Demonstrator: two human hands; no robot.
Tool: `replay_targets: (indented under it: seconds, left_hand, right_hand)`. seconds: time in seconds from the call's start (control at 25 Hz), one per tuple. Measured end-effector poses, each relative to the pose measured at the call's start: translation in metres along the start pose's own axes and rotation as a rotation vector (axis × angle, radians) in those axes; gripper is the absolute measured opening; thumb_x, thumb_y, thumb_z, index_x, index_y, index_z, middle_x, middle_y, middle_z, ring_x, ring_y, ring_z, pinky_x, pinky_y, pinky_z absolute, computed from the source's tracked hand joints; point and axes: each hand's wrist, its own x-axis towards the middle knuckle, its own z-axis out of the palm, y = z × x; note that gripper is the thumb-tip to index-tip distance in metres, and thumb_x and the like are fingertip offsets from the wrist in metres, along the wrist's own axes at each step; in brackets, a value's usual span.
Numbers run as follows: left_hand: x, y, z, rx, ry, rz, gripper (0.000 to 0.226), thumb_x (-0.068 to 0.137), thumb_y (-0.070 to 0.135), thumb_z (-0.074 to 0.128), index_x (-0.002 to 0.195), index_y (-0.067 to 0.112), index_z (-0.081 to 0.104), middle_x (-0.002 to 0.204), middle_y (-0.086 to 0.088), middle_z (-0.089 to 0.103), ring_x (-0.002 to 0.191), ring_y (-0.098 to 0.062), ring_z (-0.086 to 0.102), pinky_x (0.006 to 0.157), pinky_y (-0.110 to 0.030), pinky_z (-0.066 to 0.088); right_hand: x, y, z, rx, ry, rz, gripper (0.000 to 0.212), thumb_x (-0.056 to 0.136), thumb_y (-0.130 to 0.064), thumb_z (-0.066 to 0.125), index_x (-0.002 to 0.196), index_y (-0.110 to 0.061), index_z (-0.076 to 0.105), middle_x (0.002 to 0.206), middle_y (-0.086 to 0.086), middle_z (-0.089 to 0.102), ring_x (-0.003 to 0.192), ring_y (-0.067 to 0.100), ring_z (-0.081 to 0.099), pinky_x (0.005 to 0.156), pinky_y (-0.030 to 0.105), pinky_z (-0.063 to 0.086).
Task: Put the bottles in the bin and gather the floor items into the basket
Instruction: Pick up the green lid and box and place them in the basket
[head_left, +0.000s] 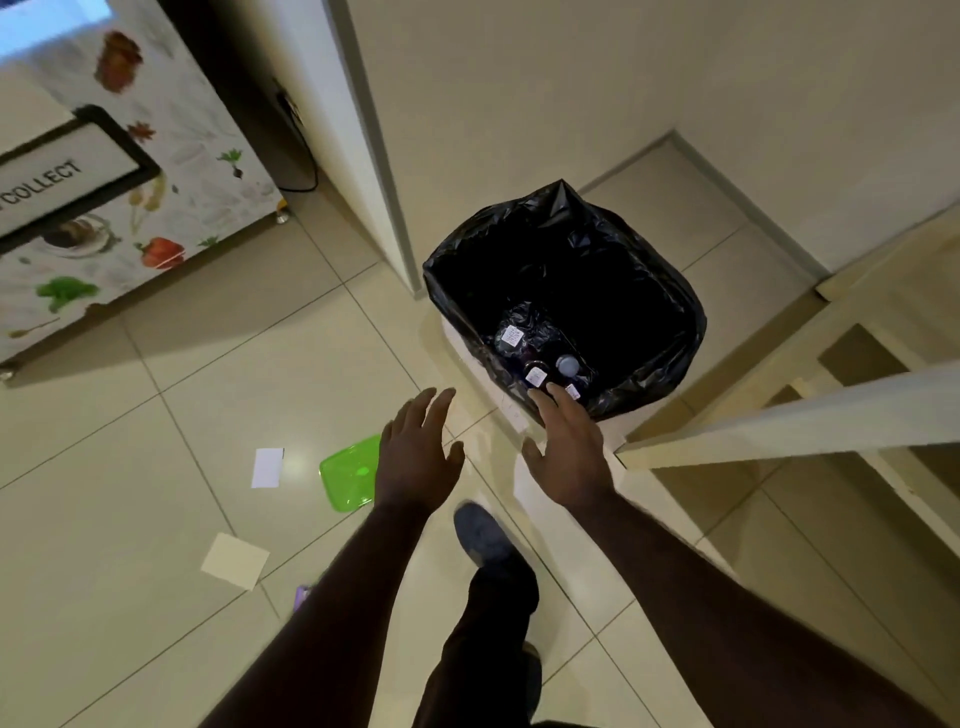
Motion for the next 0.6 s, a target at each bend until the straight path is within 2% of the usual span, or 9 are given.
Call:
replay_targets:
  seconds: [0.28,0.6]
  left_hand:
    - [-0.133,-0.024,-0.016,-0.023,0.083,0.036,0.068,0.083,0.019,0.068,0.145,0.013,0.042,0.145,-0.010,0.047,0.133,-0.029,0.043,0.106,-0.045,0.039]
    - [-0.237,-0.105,-0.036,-0.052,0.058,-0.006,0.066,0.081,0.015,0.070,0.142,0.012,0.046,0.144,-0.010,0.049,0.132,-0.029,0.047,0.105,-0.043,0.041]
  right_hand:
    - [-0.113,-0.026,0.018,0.085,0.056,0.006,0.064,0.090,-0.022,0.061,0.148,-0.017,0.037,0.159,0.007,0.027,0.146,0.025,0.026,0.116,0.042,0.027]
    - [-0.203,-0.090,0.084,0.123,-0.041,0.024,0.063,0.089,-0.024,0.061,0.147,-0.020,0.039,0.159,0.005,0.028,0.145,0.023,0.030,0.115,0.037,0.025]
